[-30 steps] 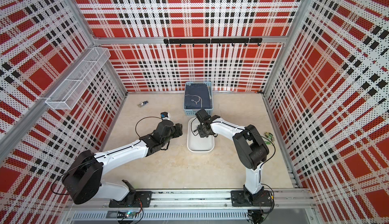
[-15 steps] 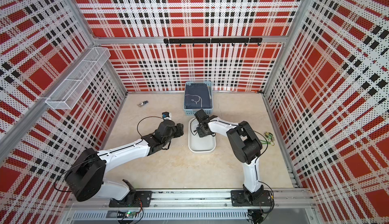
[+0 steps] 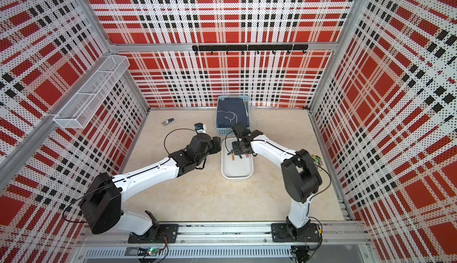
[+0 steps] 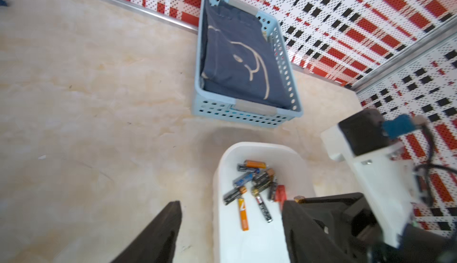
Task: Take the batteries out of the storage box
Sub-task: Pick up the battery from the storage box, then place the battery at the center of the board.
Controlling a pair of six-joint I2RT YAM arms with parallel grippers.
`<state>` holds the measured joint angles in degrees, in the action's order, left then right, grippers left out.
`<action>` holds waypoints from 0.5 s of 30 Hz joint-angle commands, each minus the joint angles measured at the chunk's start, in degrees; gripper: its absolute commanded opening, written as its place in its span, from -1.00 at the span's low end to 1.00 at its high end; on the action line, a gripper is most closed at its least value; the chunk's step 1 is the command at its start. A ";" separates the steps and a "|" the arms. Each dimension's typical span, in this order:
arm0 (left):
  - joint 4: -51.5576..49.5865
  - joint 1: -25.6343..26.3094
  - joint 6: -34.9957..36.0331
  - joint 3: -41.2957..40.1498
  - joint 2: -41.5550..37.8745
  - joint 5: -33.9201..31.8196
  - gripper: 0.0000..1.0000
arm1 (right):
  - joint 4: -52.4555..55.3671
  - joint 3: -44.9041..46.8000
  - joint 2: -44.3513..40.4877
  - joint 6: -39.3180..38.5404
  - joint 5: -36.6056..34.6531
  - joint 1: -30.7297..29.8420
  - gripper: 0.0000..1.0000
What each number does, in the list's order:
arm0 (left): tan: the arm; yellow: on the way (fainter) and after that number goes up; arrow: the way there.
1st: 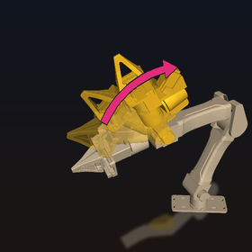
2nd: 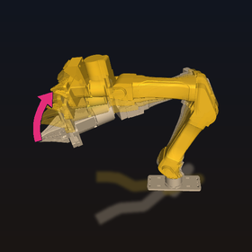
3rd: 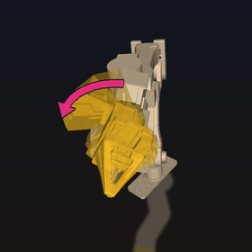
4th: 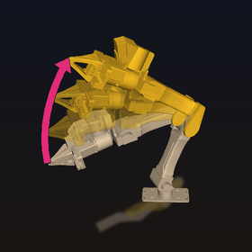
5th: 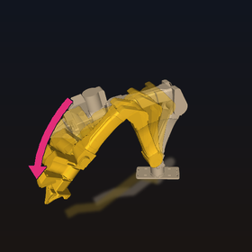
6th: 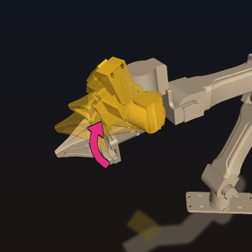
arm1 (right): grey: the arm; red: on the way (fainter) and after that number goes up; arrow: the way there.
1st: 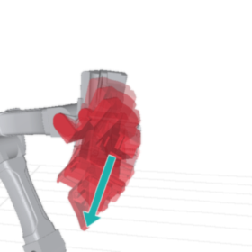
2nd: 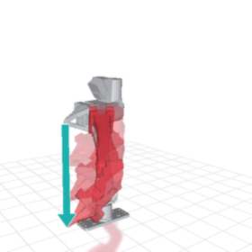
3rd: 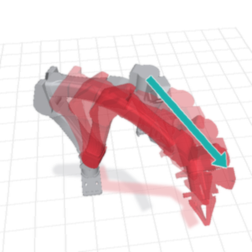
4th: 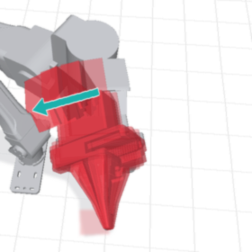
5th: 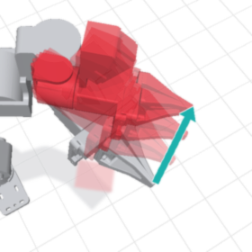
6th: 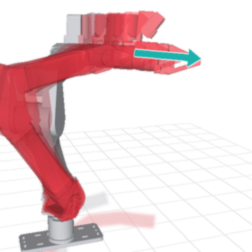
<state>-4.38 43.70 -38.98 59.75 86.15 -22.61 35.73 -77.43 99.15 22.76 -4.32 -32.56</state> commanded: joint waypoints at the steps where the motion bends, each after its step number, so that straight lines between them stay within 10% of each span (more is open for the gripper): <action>1: -4.88 1.96 -0.28 6.43 4.84 -1.27 0.34 | 0.28 2.72 -6.88 3.52 -1.50 4.60 -1.00; 15: -8.46 3.78 -4.52 18.48 26.66 7.16 0.09 | -9.39 16.17 -1.52 -4.05 0.38 12.82 -1.00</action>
<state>-11.40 47.29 -42.46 76.69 111.11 -17.58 31.42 -61.76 97.21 19.94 -5.91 -19.35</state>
